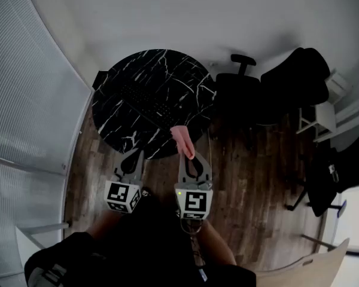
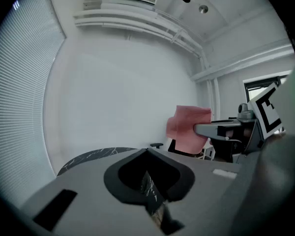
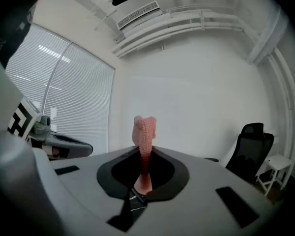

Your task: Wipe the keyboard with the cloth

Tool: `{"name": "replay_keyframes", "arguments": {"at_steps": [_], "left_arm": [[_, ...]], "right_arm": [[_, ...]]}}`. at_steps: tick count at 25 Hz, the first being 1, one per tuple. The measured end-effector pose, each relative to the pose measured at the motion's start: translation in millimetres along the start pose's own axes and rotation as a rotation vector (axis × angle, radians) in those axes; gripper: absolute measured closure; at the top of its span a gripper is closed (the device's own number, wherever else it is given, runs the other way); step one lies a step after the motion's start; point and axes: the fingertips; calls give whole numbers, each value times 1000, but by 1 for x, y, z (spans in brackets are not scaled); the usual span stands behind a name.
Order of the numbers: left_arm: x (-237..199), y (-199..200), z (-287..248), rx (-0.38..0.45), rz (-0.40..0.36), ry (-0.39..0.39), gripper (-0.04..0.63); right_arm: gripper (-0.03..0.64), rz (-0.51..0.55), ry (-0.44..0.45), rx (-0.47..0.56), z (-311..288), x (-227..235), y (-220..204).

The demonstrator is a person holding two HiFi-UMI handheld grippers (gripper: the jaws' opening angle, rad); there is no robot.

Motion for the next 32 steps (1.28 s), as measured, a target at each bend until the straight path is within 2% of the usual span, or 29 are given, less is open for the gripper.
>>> {"name": "replay_keyframes", "arguments": {"at_steps": [7,15,20,25,32], "left_arm": [[-18,-18,-7,-55,21,-16,597],[-75,-30,-34,-85,76,-46,597],[-111,-36,-56,-89,94,-87,597],[-126,-53,-73,-136,151,-100,597],[-121,-57,-132,-162,160,-86,597]], "right_arm": [[611,-23,16,-60,-23,-11,-15],[611,9,12,-138,-80,-31,-26],[611,26,-20,-175,-116,-42,-34],[611,63,-13,-246,-136,-33,-47],[611,96,29,-278,-181,16,-57]]}}
Point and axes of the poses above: the fingertips, and each gripper's own axes: z backward along the fingers, x to its right, y out of its top, and after that the axes turned 8 degrees about y, right-handed
